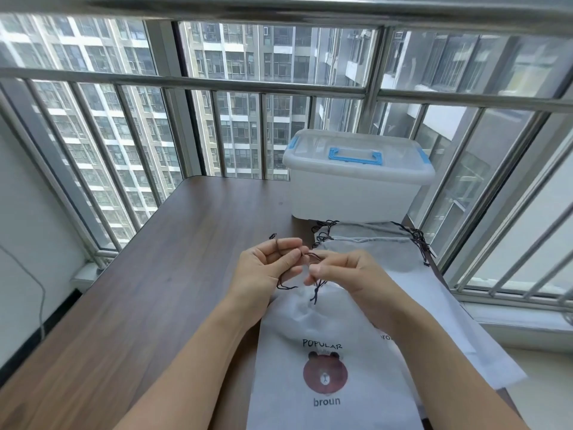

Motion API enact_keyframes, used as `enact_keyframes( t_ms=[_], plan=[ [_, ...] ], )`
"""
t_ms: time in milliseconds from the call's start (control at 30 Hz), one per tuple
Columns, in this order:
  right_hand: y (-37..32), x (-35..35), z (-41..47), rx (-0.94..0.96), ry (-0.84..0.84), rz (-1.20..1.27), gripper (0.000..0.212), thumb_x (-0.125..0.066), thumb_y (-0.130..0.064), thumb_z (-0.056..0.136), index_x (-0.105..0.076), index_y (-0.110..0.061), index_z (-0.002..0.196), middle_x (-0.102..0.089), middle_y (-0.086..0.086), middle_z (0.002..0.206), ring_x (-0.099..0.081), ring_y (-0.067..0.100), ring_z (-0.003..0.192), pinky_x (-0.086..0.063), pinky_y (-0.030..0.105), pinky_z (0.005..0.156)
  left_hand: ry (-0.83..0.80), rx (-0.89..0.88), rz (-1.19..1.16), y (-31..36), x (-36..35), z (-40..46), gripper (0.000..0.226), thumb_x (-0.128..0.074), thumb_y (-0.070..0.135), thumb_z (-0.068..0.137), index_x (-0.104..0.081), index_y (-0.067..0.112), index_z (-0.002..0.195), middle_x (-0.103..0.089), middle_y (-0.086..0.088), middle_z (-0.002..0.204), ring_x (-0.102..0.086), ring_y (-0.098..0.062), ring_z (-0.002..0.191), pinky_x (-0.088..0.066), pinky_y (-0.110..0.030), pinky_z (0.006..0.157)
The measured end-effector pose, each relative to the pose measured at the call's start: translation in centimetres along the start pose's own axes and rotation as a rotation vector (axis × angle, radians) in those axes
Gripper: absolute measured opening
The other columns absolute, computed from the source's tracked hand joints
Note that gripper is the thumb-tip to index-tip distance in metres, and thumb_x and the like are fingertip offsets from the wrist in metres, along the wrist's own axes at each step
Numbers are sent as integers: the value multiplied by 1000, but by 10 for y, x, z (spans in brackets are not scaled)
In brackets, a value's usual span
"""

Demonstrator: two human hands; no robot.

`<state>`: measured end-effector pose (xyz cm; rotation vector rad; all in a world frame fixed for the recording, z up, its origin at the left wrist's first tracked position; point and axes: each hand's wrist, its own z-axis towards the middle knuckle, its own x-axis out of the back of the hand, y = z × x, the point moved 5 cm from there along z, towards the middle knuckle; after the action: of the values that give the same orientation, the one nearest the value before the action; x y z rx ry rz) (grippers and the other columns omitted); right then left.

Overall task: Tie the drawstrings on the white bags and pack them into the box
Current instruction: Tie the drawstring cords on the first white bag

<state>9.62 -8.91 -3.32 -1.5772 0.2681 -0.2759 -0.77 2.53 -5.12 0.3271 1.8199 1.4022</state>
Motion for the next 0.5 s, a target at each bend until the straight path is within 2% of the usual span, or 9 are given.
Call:
enact_keyframes(
  t_ms=[67,133,200,267,333,433,500],
  plan=[
    [3,-2,0,-13,57,-167,16,-73,-12,89,-79,0,80,-77,0,99,-67,2,100,-46,21,86,9,10,-52,3,1,0,14,-65,-3,86,-70,3,99,-76,-12,92,-75,-17,78,-57,-16,62],
    [5,-1,3,25,195,-298,18,-80,-21,84,-78,-5,76,-72,12,76,-57,10,71,-40,29,69,-2,11,-60,6,1,-1,16,-69,0,82,-70,5,98,-77,-9,91,-74,-14,78,-54,-14,58],
    [5,1,4,92,337,-304,17,-86,-18,77,-75,-8,70,-65,13,62,-49,12,58,-37,25,58,-31,1,-34,8,-2,-3,23,-73,6,73,-70,8,96,-77,-7,90,-73,-10,76,-52,-13,56],
    [6,3,5,160,385,-218,28,-89,-11,73,-61,-8,72,-58,5,58,-48,14,53,-38,24,52,-51,-31,-12,10,-4,-4,27,-74,5,67,-71,8,94,-77,-7,88,-72,-9,73,-52,-14,56],
    [6,5,6,174,391,-157,40,-89,-8,72,-52,-14,85,-52,0,57,-43,14,51,-37,23,50,-53,-102,40,13,-5,-7,24,-75,0,69,-71,6,91,-77,-8,86,-72,-10,71,-54,-17,58],
    [4,9,6,158,372,-185,40,-86,-7,76,-59,-14,105,-38,-8,50,-32,9,47,-30,19,48,-26,-248,166,18,-6,-10,18,-74,-11,76,-73,3,87,-77,-9,83,-72,-13,71,-55,-21,60],
    [5,11,8,125,313,-150,39,-86,-6,77,-66,-11,110,-31,-11,49,-27,8,46,-26,18,48,-8,-320,224,19,-6,-11,16,-73,-13,78,-74,1,85,-77,-9,79,-72,-14,68,-56,-22,60]
  ],
)
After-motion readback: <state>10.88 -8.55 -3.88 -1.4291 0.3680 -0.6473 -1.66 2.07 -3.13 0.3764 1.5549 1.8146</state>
